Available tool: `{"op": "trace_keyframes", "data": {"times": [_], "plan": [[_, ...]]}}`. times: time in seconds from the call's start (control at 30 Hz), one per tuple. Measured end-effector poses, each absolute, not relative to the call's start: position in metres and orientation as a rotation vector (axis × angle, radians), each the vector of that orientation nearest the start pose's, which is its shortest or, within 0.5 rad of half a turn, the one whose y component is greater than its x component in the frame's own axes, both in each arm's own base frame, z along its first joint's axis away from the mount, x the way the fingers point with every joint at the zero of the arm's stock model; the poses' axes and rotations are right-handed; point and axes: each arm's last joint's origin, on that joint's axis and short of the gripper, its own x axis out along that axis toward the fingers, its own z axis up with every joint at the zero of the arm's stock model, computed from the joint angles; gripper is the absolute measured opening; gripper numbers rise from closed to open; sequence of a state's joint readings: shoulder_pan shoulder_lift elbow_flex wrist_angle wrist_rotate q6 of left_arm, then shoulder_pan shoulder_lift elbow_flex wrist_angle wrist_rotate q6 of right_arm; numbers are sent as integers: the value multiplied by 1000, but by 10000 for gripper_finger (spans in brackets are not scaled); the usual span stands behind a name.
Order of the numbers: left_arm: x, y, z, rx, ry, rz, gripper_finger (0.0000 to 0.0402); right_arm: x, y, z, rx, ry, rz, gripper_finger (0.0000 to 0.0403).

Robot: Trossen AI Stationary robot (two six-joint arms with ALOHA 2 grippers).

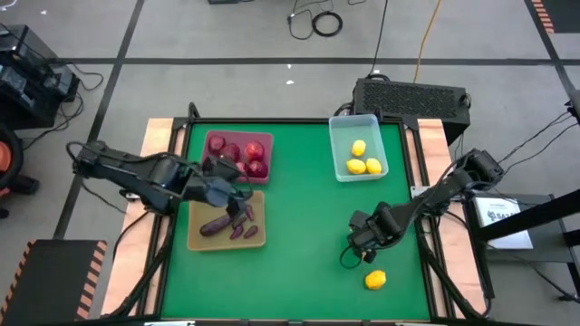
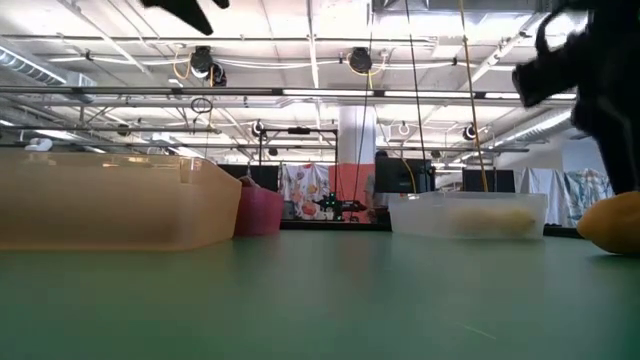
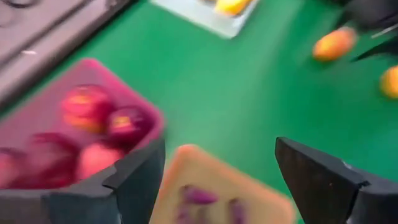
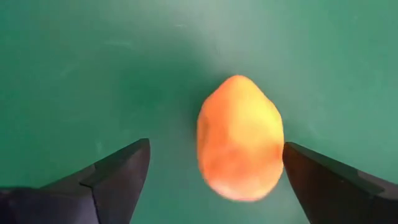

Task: Sort produce into baskets
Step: Put the lemon into the transparent bin

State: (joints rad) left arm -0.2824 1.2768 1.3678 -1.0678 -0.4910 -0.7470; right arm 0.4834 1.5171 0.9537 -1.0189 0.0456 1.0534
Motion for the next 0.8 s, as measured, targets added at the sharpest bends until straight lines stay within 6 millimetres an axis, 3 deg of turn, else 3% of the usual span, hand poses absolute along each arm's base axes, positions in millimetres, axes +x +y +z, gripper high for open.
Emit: {"op": "trace_keyframes", "data": {"times": [0.17, 0.4, 0.63, 0.8], "plan": [[223, -60, 341, -453, 656, 457, 310, 210, 105, 166, 434, 1495, -493, 357], [238, -71, 318, -470, 661, 449, 310, 199, 100, 148, 444, 1507, -535, 348], [269, -83, 301, -467, 650, 390, 310, 200, 100, 149, 400, 1513, -492, 262], [285, -90, 284, -454, 695, 364, 310, 208, 104, 177, 353, 1516, -424, 195]]}}
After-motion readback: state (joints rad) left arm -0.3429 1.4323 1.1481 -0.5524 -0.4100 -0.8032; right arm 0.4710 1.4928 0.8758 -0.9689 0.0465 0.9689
